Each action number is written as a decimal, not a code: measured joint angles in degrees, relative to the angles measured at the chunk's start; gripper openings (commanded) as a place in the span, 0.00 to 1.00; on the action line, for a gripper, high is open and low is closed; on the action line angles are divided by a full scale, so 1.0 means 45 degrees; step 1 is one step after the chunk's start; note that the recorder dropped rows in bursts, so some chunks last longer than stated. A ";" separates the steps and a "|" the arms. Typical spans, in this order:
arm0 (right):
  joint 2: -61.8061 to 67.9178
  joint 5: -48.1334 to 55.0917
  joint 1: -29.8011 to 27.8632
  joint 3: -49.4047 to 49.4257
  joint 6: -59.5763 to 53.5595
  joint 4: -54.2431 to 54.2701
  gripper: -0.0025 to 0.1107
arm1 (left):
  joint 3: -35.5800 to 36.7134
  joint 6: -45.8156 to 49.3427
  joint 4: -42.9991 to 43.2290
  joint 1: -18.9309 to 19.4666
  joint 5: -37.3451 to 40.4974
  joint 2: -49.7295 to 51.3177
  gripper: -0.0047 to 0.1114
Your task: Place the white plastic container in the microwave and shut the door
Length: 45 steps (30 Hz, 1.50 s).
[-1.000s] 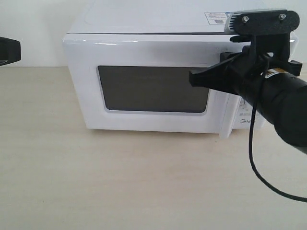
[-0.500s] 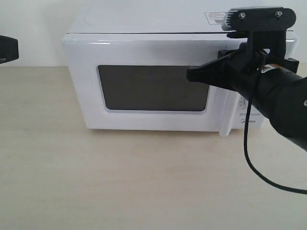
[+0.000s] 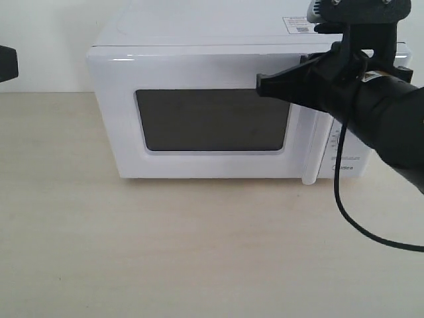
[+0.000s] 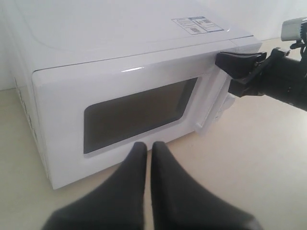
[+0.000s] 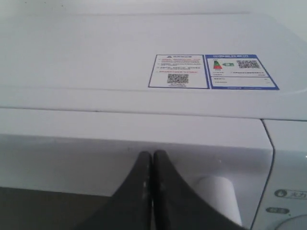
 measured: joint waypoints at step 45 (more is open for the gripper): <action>-0.9223 0.0975 0.3748 0.6385 -0.0799 0.0707 0.02 | 0.0000 0.0000 0.1408 0.0000 0.0197 0.0000 0.08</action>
